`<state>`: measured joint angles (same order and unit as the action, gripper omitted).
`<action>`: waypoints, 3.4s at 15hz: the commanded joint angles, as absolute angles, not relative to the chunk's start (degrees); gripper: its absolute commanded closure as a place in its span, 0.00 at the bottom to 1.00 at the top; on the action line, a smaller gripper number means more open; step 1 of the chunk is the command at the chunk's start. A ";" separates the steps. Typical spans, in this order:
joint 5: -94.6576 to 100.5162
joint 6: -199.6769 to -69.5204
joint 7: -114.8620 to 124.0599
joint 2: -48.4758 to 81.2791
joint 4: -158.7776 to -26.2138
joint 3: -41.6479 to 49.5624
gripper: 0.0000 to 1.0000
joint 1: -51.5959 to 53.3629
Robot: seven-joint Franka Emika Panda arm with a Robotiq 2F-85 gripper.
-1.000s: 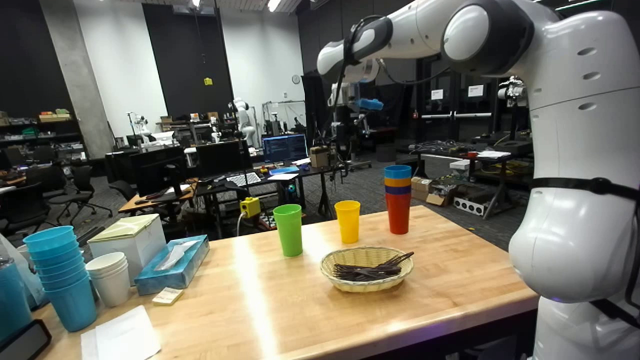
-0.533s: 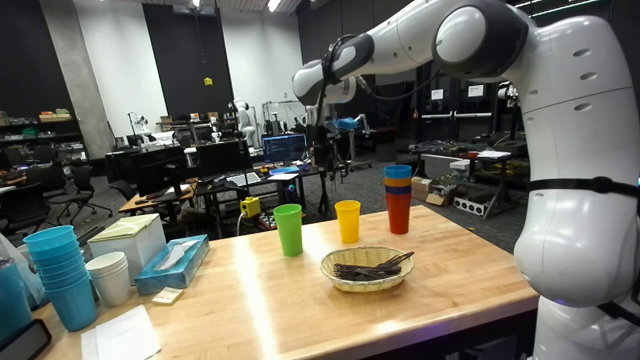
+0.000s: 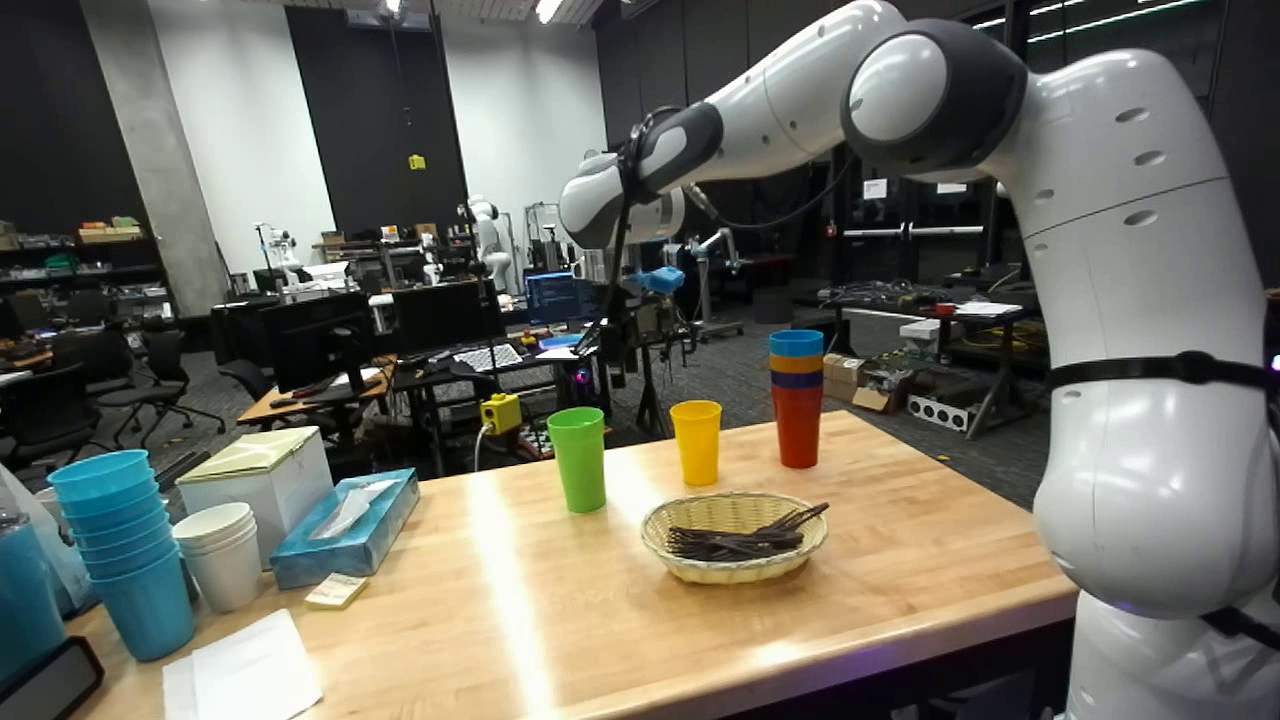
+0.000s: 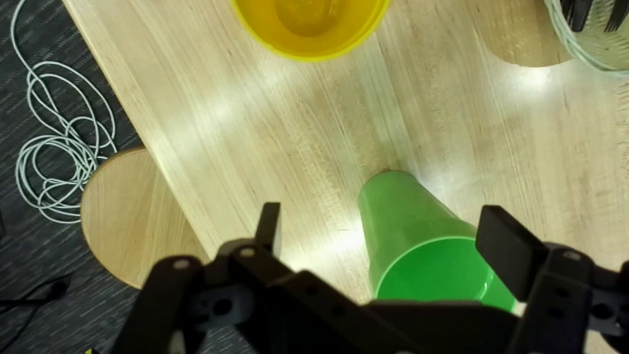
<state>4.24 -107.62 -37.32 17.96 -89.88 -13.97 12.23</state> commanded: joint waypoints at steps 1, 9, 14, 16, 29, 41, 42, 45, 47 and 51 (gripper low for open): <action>4.31 -107.49 -37.24 18.21 -89.58 -14.11 0.00 12.17; 9.77 -113.05 -35.93 19.06 -89.63 -13.62 0.00 13.54; 13.52 -116.51 -34.70 20.53 -89.26 -13.85 0.00 14.68; 14.38 -117.24 -34.43 21.00 -89.06 -13.92 0.00 15.14; 7.75 -117.59 -35.59 23.73 -84.45 -15.99 0.00 15.05; 6.88 -118.79 -35.59 26.86 -85.51 -15.82 0.00 14.85; 6.85 -118.79 -35.71 27.11 -85.51 -15.84 0.25 14.79; 6.85 -118.91 -35.85 27.45 -85.50 -15.89 0.39 14.69; 6.74 -118.87 -35.77 27.49 -85.43 -15.91 0.55 14.65; 6.21 -118.72 -35.92 27.39 -85.38 -16.03 0.85 14.50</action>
<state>7.24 -118.93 -35.41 27.77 -85.52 -15.56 15.03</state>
